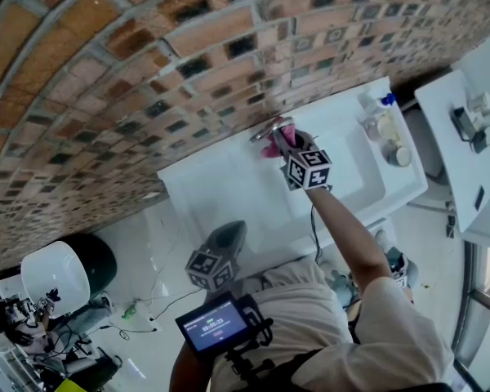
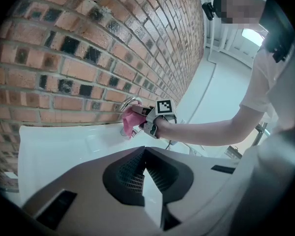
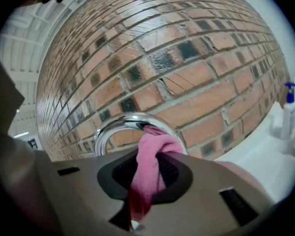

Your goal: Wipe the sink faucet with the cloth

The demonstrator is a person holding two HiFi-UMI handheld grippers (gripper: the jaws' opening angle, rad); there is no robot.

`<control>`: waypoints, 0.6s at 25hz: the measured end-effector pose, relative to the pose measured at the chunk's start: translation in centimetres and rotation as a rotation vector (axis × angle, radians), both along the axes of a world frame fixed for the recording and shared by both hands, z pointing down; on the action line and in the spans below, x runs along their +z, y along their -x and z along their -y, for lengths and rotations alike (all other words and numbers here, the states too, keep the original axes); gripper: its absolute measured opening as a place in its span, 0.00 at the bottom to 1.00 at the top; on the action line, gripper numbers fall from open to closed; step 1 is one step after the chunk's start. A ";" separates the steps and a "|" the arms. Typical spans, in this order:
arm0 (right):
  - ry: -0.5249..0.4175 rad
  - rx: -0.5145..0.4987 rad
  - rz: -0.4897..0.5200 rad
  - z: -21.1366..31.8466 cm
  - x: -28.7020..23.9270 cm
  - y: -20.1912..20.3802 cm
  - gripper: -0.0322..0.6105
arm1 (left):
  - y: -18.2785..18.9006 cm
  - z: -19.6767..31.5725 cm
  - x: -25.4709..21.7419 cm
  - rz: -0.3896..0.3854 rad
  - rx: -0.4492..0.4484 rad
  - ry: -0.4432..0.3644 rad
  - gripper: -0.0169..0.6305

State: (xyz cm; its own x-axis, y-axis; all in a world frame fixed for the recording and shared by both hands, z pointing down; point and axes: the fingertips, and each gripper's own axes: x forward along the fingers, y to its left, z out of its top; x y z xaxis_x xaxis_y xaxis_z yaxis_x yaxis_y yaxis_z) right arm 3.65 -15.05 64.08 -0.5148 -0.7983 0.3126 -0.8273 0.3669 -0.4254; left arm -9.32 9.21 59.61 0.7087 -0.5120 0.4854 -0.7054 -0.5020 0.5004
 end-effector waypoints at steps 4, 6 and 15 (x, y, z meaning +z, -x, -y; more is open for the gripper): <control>-0.075 -0.067 -0.142 -0.4 -0.9 0.4 0.14 | -0.2 0.0 -0.2 0.006 0.013 0.001 0.02; -0.121 -0.103 -0.228 -0.7 -1.3 0.7 0.14 | -0.1 -0.1 -0.1 0.004 0.012 0.003 0.02; -0.330 -0.270 -0.573 -2.3 -2.7 3.0 0.14 | 0.1 -0.2 0.0 -0.001 0.026 0.006 0.02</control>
